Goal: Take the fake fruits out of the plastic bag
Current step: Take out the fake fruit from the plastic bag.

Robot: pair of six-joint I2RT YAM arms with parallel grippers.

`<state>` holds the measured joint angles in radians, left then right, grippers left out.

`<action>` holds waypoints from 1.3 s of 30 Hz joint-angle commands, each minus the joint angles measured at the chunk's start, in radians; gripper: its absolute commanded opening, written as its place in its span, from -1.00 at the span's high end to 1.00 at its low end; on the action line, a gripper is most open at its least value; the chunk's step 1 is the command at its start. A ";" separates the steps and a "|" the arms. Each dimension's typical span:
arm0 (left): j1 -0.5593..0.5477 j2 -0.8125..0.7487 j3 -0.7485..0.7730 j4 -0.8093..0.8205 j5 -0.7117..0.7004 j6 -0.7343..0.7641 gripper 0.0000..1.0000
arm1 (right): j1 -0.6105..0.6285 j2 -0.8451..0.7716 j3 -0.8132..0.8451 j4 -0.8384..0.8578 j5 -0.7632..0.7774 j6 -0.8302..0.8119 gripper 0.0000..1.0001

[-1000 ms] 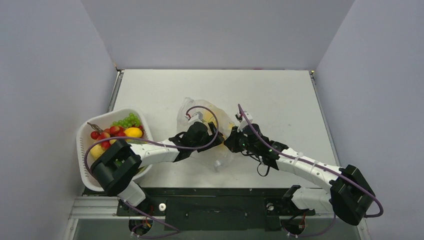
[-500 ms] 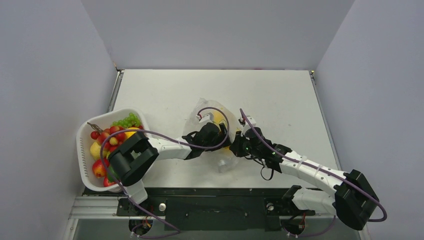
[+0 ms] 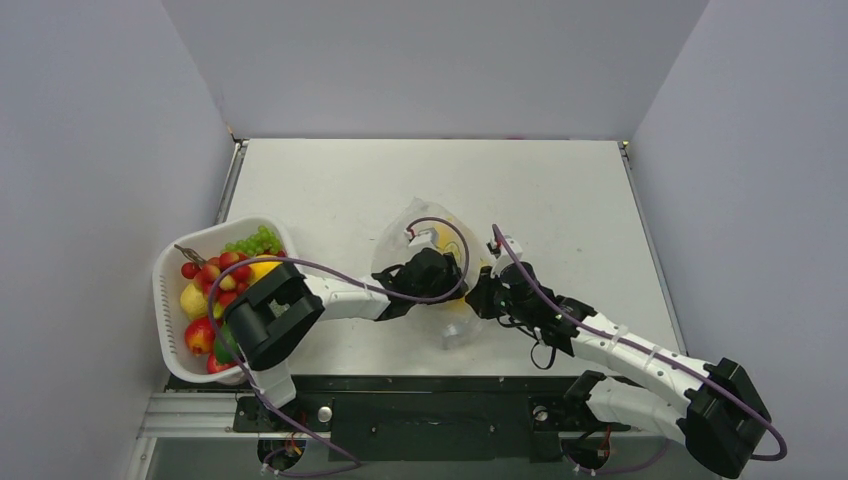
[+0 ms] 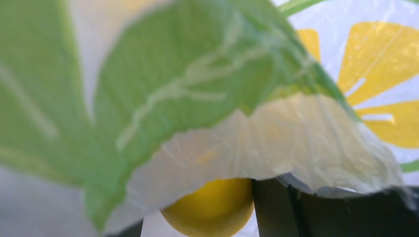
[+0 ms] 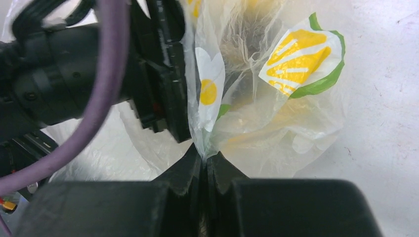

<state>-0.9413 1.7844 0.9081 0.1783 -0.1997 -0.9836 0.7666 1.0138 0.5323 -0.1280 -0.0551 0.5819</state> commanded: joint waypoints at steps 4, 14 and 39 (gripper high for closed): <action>-0.006 -0.199 -0.044 -0.060 -0.012 0.115 0.24 | 0.004 -0.004 -0.014 0.044 0.043 0.012 1.00; 0.009 -0.482 -0.136 -0.016 0.208 0.196 0.26 | 0.004 0.054 0.020 0.040 0.135 0.039 1.00; 0.121 -1.044 0.057 -0.728 -0.129 0.493 0.66 | 0.000 0.075 0.063 0.010 0.190 0.041 1.00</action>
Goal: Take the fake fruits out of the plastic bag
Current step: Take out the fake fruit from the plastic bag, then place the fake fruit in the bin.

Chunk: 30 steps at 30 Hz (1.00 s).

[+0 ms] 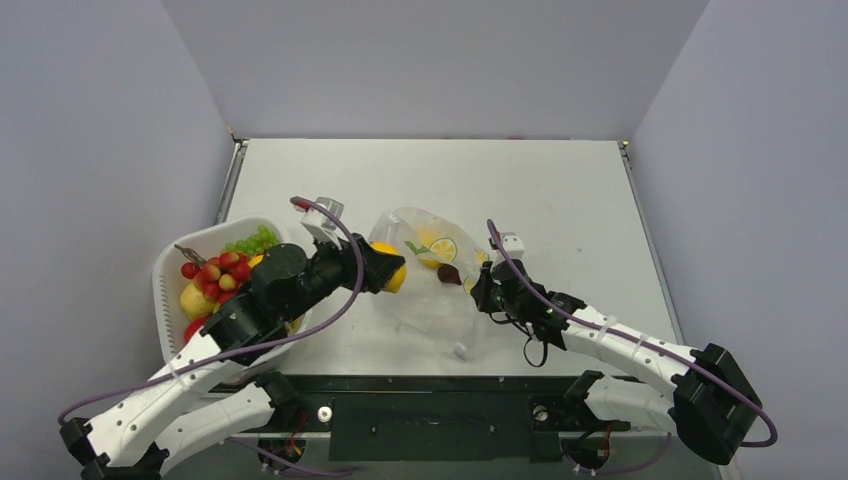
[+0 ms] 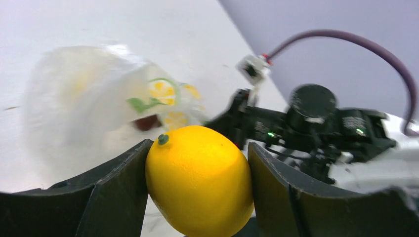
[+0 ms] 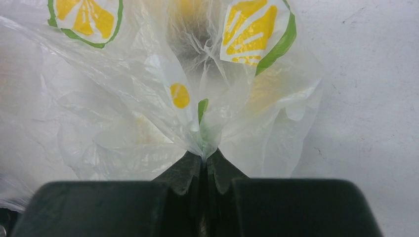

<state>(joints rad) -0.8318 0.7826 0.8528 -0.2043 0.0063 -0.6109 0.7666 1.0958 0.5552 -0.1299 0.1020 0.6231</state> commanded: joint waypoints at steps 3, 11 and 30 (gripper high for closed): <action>0.013 -0.073 0.141 -0.451 -0.654 0.140 0.69 | -0.001 -0.012 0.040 0.012 0.036 0.001 1.00; 0.039 -0.139 0.084 -0.577 -1.188 0.134 0.65 | -0.003 0.013 0.065 0.000 0.032 -0.014 1.00; 0.575 -0.250 -0.134 -0.484 -1.207 0.095 -0.33 | -0.007 -0.006 0.080 -0.039 0.036 -0.020 1.00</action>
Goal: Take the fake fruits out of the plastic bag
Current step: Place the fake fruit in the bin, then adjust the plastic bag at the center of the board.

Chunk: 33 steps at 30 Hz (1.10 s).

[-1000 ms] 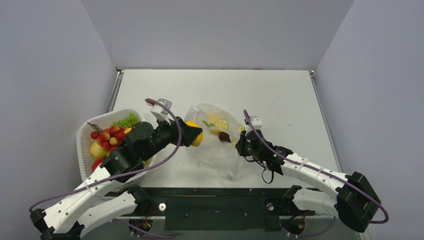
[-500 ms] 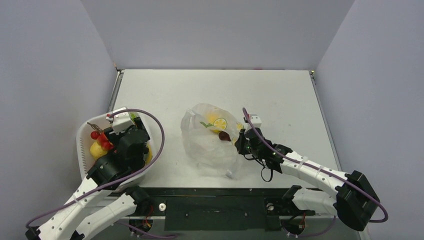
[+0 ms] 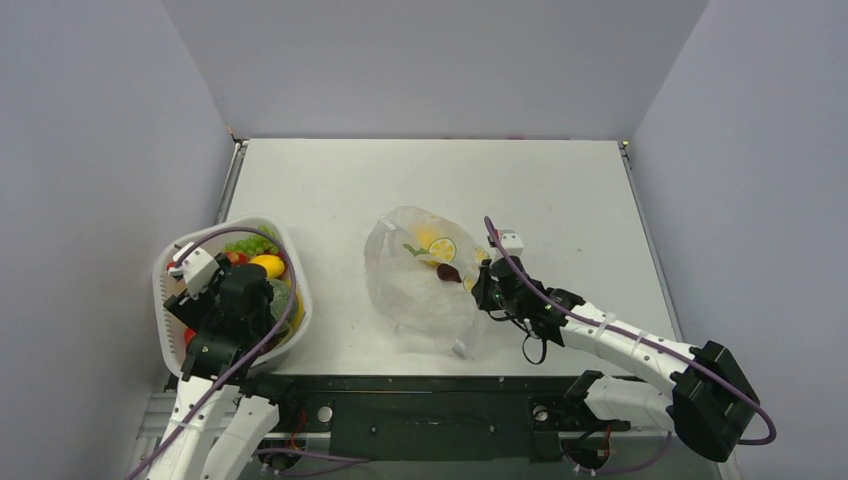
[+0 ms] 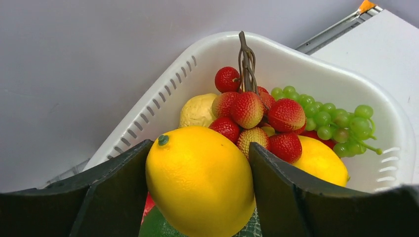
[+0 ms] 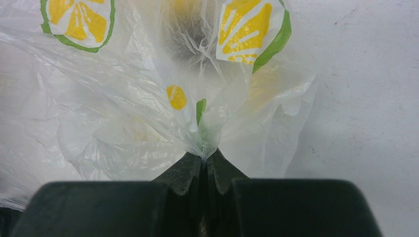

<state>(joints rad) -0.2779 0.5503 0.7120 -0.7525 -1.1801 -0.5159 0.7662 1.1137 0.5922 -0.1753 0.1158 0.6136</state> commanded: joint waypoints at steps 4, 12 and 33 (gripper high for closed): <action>0.022 -0.040 0.008 0.064 -0.030 0.011 -0.93 | -0.007 -0.010 0.051 0.019 0.007 -0.010 1.00; 0.022 -0.111 0.043 0.142 0.232 0.074 -0.94 | -0.006 -0.030 0.052 0.014 -0.010 -0.014 1.00; 0.018 0.077 -0.085 0.605 1.840 -0.051 -0.88 | 0.075 0.138 0.212 0.095 -0.196 -0.069 1.00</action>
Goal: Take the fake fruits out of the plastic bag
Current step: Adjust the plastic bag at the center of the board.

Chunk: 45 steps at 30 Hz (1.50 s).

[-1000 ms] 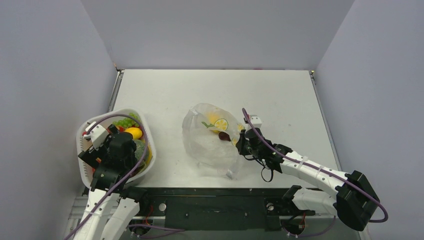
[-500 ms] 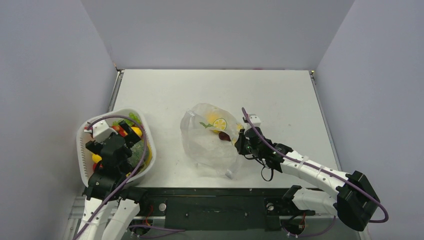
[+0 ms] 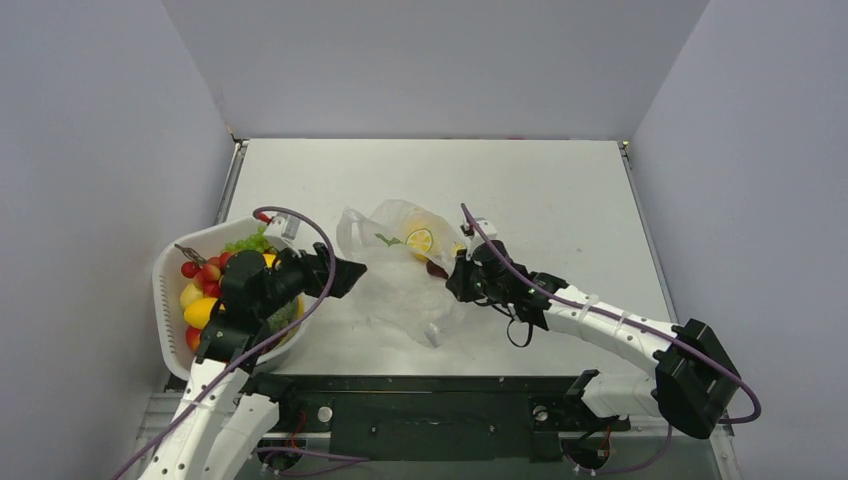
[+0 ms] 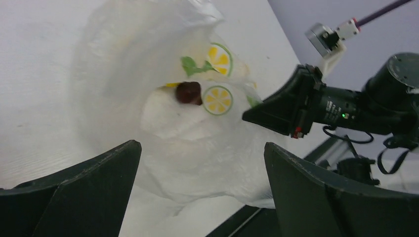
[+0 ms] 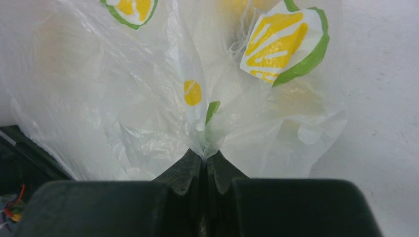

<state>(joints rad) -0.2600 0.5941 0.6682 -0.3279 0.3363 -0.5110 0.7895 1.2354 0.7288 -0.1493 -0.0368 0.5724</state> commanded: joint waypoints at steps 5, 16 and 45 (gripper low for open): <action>-0.102 0.045 -0.127 0.342 0.404 -0.155 -0.86 | 0.117 0.018 0.068 0.126 -0.112 -0.055 1.00; -0.451 0.209 -0.113 0.215 -0.009 -0.075 -0.55 | 0.129 -0.085 -0.126 0.251 -0.150 0.022 1.00; -0.700 0.620 -0.043 0.309 -0.799 -0.354 -0.64 | 0.132 -0.117 -0.188 0.054 0.031 0.021 1.00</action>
<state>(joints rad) -0.9562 1.1866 0.5755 -0.1123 -0.4564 -0.8509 0.9173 1.1206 0.5472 -0.0170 -0.0776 0.6228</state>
